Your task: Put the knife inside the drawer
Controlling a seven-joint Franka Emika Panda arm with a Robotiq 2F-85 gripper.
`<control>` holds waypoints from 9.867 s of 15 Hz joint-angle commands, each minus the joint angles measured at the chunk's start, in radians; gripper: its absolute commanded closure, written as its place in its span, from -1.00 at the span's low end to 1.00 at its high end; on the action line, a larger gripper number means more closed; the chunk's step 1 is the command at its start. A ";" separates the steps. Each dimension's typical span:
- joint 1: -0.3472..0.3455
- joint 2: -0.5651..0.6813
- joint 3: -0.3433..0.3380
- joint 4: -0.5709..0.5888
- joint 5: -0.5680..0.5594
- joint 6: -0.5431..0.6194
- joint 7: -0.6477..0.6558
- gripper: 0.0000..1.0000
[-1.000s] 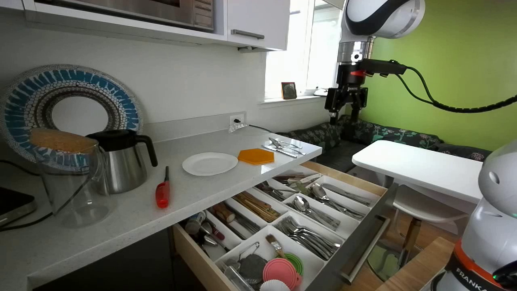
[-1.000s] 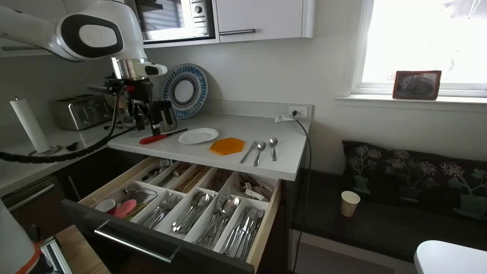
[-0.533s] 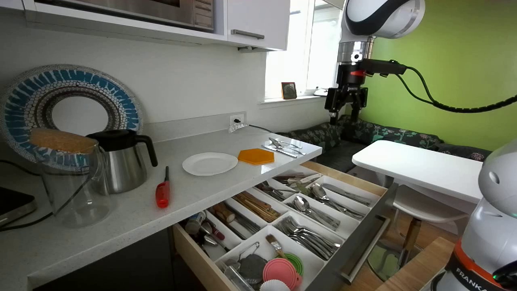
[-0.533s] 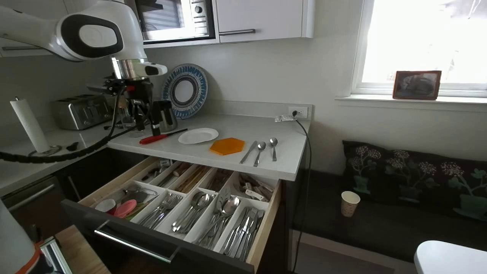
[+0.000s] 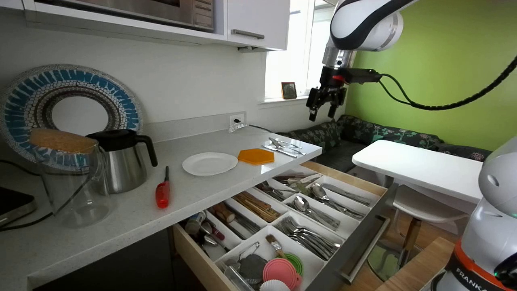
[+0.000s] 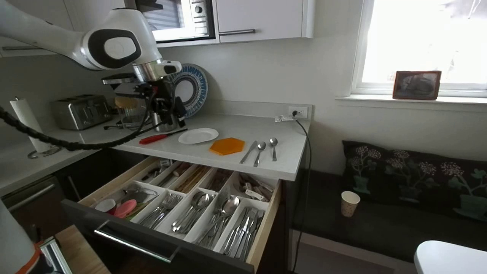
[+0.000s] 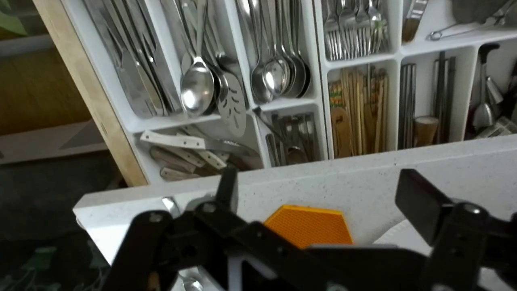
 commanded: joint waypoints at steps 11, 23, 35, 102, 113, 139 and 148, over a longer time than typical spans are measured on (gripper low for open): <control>-0.041 0.567 -0.082 0.305 0.252 0.309 -0.471 -1.00; -0.073 0.573 -0.047 0.302 0.249 0.345 -0.446 -1.00; -0.171 0.860 0.054 0.489 0.269 0.458 -0.537 -1.00; -0.362 0.528 -0.272 0.035 0.527 0.100 -1.085 0.93; -0.393 0.718 -0.224 0.102 0.614 0.219 -1.144 0.93; -0.564 0.965 0.037 0.258 0.667 0.409 -1.234 -0.26; -0.443 0.680 -0.089 0.123 0.516 0.381 -1.093 -1.00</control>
